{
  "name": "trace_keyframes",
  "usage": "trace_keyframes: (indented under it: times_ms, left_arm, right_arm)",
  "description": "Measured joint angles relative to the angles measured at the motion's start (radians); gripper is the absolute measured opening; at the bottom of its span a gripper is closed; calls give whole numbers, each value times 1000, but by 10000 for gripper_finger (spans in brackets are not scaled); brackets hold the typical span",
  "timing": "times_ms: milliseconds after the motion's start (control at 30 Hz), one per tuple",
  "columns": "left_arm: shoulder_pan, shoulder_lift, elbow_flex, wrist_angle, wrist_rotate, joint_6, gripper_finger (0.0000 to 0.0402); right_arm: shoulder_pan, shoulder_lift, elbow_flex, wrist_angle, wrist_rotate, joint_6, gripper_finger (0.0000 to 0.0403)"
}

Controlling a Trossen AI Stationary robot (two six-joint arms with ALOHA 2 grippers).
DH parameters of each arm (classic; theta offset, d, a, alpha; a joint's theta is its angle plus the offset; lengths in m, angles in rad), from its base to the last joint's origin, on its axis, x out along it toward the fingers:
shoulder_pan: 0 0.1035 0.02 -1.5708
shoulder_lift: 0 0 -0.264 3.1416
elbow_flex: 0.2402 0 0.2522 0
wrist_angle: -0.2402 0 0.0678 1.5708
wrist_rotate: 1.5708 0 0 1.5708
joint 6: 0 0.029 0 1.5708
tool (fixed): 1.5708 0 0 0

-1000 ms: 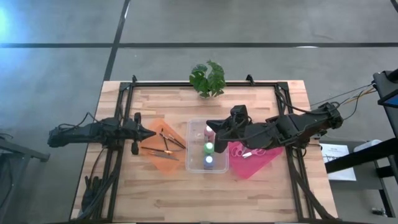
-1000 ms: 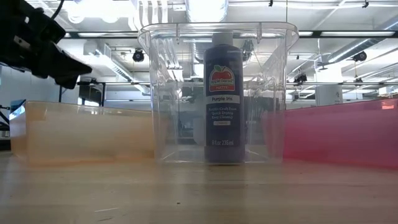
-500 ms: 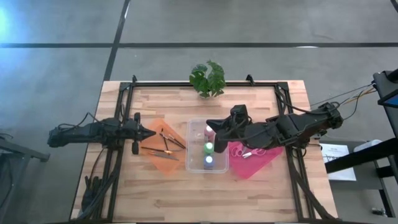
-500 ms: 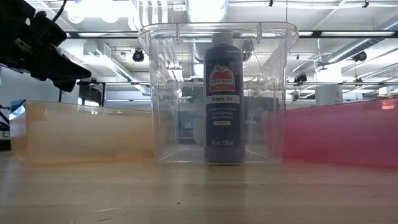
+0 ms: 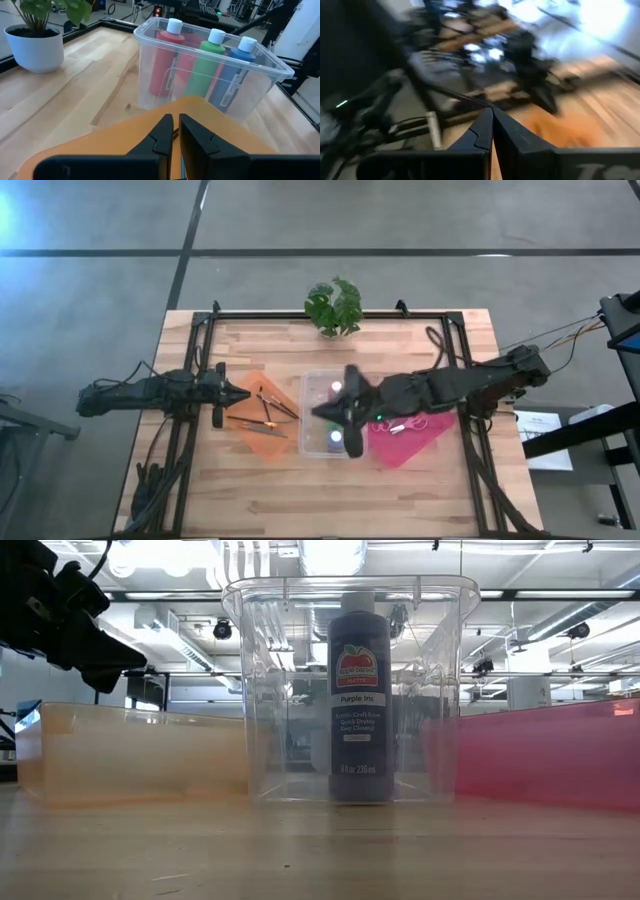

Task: Pick & Place Paint Supplies
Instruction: Return to Home Position

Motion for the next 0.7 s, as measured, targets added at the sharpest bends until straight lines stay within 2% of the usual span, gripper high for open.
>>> trace_keyframes:
  times_ms: [167, 233, 300, 567, 700]
  left_arm:
    - [0, 0, 0, 0, 0, 0, 40]
    - [0, 0, 0, 0, 0, 0, 40]
    - [0, 0, 0, 0, 0, 0, 41]
    - [0, 0, 0, 0, 0, 0, 41]
    - [0, 0, -1, 0, 0, 0, 41]
  right_arm:
    - [-34, 2, -244, 487, -281, -255, 8]
    - [-44, 2, -337, 663, -336, -328, 8]
    - [-54, 0, -413, 770, -338, -353, 8]
    - [-89, -90, -643, 798, -337, -349, 8]
    - [-80, -212, -839, 875, -341, -333, 8]
